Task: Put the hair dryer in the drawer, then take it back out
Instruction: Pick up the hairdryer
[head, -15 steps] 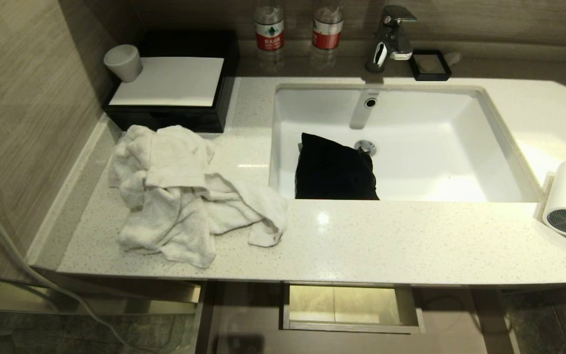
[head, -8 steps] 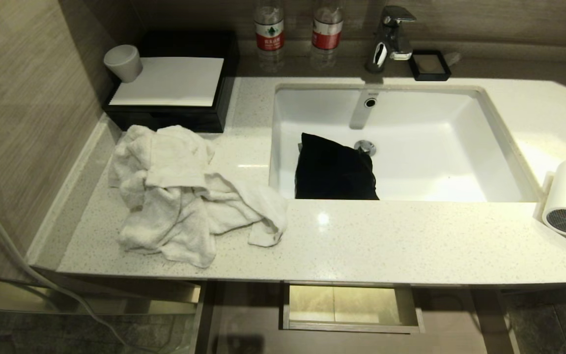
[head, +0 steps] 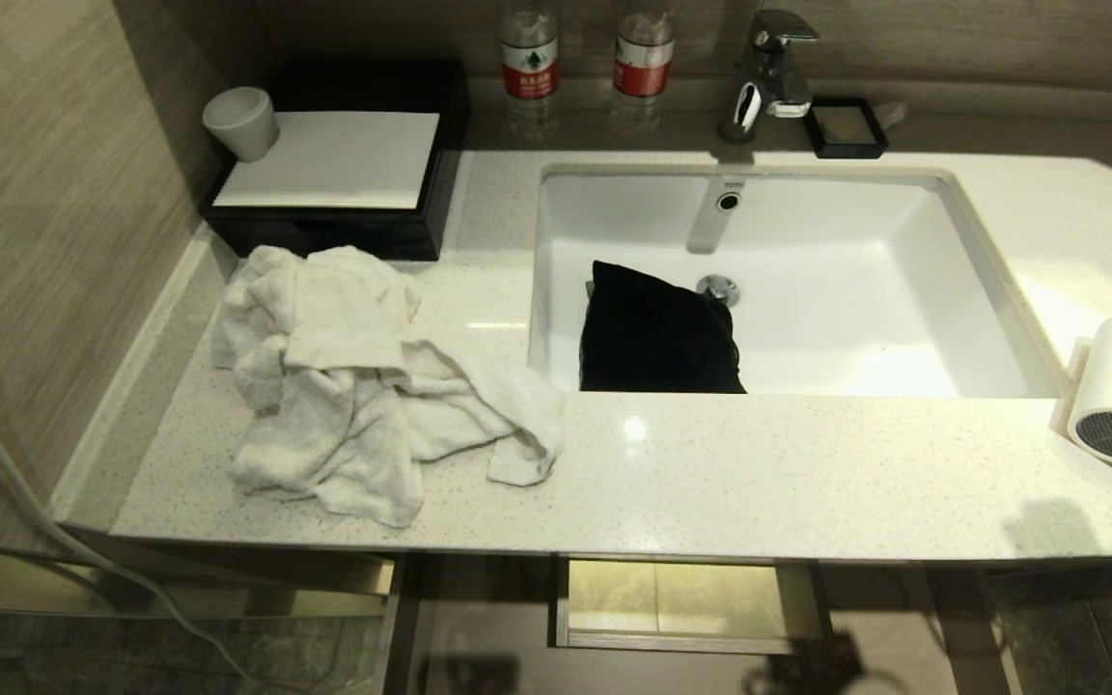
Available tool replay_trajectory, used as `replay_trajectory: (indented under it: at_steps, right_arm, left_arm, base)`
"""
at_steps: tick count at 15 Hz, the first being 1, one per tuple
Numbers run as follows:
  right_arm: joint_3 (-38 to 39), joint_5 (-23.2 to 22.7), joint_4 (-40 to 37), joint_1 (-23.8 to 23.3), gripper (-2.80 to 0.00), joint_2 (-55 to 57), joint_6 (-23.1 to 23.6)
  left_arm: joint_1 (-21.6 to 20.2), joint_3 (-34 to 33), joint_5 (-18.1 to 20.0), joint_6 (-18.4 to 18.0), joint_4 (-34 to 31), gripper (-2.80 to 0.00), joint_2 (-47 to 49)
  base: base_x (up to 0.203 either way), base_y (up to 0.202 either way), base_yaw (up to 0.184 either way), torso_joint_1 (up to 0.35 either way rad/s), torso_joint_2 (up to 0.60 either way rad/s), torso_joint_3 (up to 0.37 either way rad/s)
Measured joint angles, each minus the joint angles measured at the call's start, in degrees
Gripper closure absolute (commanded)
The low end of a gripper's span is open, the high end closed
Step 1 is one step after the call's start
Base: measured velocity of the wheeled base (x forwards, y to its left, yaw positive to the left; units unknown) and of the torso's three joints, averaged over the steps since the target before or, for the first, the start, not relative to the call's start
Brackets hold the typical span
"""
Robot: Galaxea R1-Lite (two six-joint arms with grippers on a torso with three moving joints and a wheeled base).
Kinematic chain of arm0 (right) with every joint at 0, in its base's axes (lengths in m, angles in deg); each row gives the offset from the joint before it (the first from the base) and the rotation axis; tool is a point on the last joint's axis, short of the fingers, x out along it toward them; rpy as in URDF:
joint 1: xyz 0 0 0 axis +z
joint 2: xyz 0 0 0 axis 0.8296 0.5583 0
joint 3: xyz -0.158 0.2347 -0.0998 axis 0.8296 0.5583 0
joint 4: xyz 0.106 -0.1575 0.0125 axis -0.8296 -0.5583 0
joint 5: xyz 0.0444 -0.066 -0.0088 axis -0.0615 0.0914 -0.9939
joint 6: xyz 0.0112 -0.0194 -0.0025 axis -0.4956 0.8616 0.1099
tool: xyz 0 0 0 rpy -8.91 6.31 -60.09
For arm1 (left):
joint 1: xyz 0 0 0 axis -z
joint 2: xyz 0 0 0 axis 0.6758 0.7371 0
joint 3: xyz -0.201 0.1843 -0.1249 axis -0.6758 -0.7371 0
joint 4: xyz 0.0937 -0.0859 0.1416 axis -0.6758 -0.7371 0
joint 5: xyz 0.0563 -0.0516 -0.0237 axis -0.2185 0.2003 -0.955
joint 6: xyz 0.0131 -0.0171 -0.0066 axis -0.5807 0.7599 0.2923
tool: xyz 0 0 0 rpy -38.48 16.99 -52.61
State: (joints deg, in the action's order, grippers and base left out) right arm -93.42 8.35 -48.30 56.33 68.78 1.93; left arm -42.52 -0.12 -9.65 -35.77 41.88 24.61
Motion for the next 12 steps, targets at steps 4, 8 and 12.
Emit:
replay_trajectory:
  at_steps: [4, 8, 12]
  right_arm:
    - [-5.06, -5.00, 4.11, -7.93, 0.00, 13.75, 5.53]
    - [-13.68, -19.72, 4.95, -17.94, 0.00, 23.51, 13.20]
    - [-19.56, -32.40, 3.30, -25.76, 0.00, 29.97, 19.34]
  left_arm:
    - [0.00, 0.00, 0.00, 0.00, 0.00, 0.00, 0.00]
    - [0.00, 0.00, 0.00, 0.00, 0.00, 0.00, 0.00]
    - [0.00, 0.00, 0.00, 0.00, 0.00, 0.00, 0.00]
  base:
    - [0.000, 0.000, 0.000, 0.000, 0.00, 0.000]
    - [0.000, 0.000, 0.000, 0.000, 0.00, 0.000]
    - [0.000, 0.000, 0.000, 0.000, 0.00, 0.000]
